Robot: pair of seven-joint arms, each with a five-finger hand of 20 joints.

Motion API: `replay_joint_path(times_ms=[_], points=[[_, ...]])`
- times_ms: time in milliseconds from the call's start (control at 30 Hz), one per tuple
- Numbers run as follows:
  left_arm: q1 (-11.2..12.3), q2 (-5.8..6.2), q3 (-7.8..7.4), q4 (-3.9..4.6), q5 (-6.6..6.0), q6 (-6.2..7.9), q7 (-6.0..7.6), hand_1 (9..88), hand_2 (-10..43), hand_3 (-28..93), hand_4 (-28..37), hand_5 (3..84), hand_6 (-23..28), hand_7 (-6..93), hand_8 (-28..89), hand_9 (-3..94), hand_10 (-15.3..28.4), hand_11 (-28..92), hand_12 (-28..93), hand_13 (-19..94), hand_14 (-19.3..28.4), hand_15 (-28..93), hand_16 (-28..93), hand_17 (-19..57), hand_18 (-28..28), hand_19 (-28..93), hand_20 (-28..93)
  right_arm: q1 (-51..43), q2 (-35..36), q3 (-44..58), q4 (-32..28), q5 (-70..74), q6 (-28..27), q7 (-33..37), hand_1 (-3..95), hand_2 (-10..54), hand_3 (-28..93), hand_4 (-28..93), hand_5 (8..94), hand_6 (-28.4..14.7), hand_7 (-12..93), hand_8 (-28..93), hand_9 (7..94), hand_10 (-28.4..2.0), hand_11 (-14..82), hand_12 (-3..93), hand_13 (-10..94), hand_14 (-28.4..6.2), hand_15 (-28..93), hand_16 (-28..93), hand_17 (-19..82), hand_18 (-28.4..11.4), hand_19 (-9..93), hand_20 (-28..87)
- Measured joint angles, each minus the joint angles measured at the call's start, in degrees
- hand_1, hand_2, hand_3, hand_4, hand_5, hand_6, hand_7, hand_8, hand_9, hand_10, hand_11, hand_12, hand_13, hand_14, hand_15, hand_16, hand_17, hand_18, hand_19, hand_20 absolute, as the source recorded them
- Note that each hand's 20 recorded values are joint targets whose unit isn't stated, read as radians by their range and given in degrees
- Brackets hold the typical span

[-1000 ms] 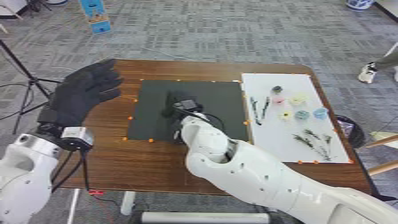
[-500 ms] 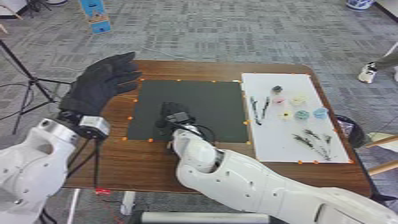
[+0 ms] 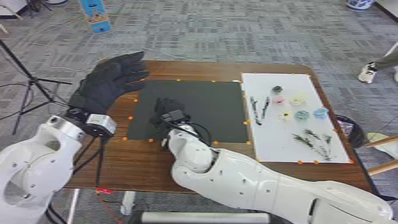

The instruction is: Arrange flowers

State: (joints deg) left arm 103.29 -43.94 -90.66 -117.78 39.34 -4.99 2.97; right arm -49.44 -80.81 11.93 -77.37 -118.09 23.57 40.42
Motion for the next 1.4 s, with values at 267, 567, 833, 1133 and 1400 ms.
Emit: replay_joint_path(times_ms=[267,567,833,1133,1400], points=[[-1.22,-0.38,1.11,0.34,-0.02,-0.40,0.00,24.9,-6.9,70,-28.2,30.3,2.7,20.7,-10,28.6,12.3,25,18,24,14.4,28,1,-9.1,22.4,45,9,-0.64,-0.64,-0.57,1.42,0.46,-0.19,-5.50,43.6,-9.5,83,-18,71.3,-1.2,54,27,84.1,-6.3,66.9,49.3,82,-6.2,87,50,54,-21.5,93,72],[0.14,-0.11,-1.29,0.00,-0.05,-0.31,0.44,24.8,-7.0,70,-28.2,30.3,2.7,20.8,-10,28.7,12.3,25,18,24,14.4,29,1,-9.2,22.4,45,9,-1.44,-1.69,-0.36,1.43,-0.64,-0.89,-6.29,44.6,-9.5,82,-21,71.5,-0.6,53,25,83.9,-5.9,66.3,49.3,82,-6.2,87,50,54,-21.3,93,72],[-1.82,0.09,1.11,0.74,-0.25,-0.45,0.51,24.7,-7.0,70,-28.2,30.2,2.7,20.8,-10,28.6,12.4,25,18,24,14.4,29,1,-9.1,22.4,45,9,-0.77,-2.87,-0.68,2.46,-0.65,-1.52,-2.75,29.2,-9.5,81,-28,73.1,-0.7,38,-4,81.9,-7.2,62.0,50.0,80,-6.5,85,52,52,-21.4,93,71],[-2.21,0.08,0.61,0.85,-0.49,-0.69,0.04,24.7,-6.9,70,-28.2,30.3,2.7,20.7,-10,28.6,12.4,24,18,24,14.4,29,1,-9.1,22.4,45,9,-0.88,-3.45,3.00,1.80,0.79,-11.43,1.54,25.7,-9.5,81,-28,71.7,-1.7,35,-10,79.7,-8.5,61.4,49.8,78,-7.4,84,52,49,-21.8,93,70],[0.25,-0.18,-1.88,-0.21,-0.53,-0.49,-0.02,24.7,-6.9,70,-28.3,30.3,2.7,20.7,-10,28.6,12.4,24,18,24,14.3,29,1,-9.1,22.4,45,9,-1.62,-1.74,2.91,-0.52,-1.93,-13.02,0.05,39.5,-6.0,83,-15,60.5,-3.0,37,15,76.2,-9.0,58.3,56.2,75,-8.3,85,49,46,-21.7,93,67]])
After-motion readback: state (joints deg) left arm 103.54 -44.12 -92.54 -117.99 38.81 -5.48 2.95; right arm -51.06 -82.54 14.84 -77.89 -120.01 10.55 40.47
